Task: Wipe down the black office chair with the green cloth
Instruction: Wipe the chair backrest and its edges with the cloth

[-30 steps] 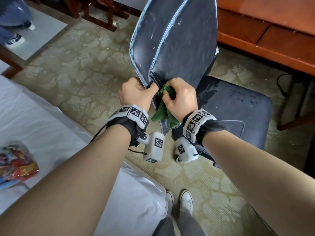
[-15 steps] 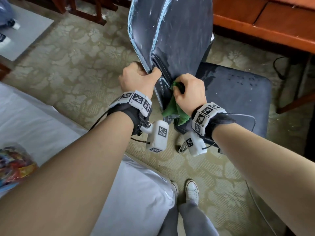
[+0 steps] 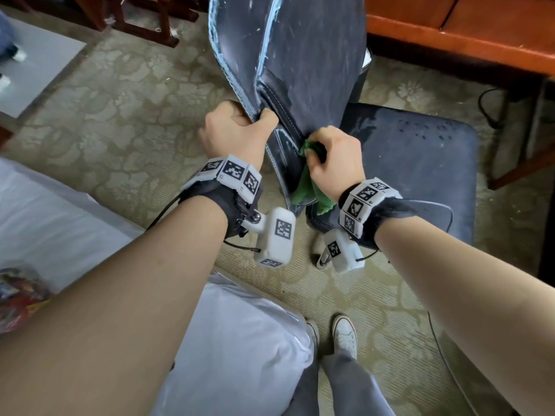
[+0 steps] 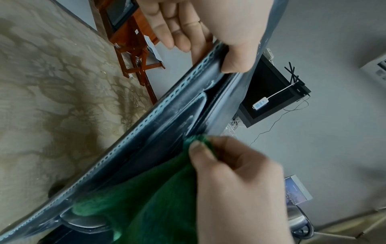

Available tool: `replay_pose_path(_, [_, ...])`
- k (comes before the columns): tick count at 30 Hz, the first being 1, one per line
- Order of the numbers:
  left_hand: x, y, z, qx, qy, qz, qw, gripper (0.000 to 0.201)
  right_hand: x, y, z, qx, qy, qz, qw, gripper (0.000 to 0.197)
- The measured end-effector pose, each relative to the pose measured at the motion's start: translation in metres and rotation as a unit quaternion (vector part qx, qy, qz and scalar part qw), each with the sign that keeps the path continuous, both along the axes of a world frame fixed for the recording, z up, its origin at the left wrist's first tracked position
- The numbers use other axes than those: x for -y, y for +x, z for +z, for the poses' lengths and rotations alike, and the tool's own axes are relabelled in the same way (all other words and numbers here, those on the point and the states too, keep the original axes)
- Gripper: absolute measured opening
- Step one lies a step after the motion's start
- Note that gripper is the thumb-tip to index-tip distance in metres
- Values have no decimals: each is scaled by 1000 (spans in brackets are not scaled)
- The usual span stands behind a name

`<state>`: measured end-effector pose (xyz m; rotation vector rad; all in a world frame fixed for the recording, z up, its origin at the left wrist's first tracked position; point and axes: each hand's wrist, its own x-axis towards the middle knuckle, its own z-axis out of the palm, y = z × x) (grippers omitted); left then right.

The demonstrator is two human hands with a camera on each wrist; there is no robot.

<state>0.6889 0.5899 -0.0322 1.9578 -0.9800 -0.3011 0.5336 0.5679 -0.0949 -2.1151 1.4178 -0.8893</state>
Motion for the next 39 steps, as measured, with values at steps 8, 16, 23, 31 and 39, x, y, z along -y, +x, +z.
replay_pose_path(8, [-7,-3,3,-1,3,-1,1000,36,5,29,32,83,-80,2,993,12])
replay_pose_path(16, [-16,-5,23,11,52,-43,998,35,1,-9,40,-38,26,24,999,14])
replay_pose_path(23, [-25,3,48,38,84,-53,994,27,10,19,118,22,-37,37,998,10])
replay_pose_path(31, [-24,-4,52,77,111,-56,989,26,16,39,113,64,-39,73,994,10])
replay_pose_path(39, [-25,3,60,-78,79,-55,992,25,33,24,129,83,-60,114,988,12])
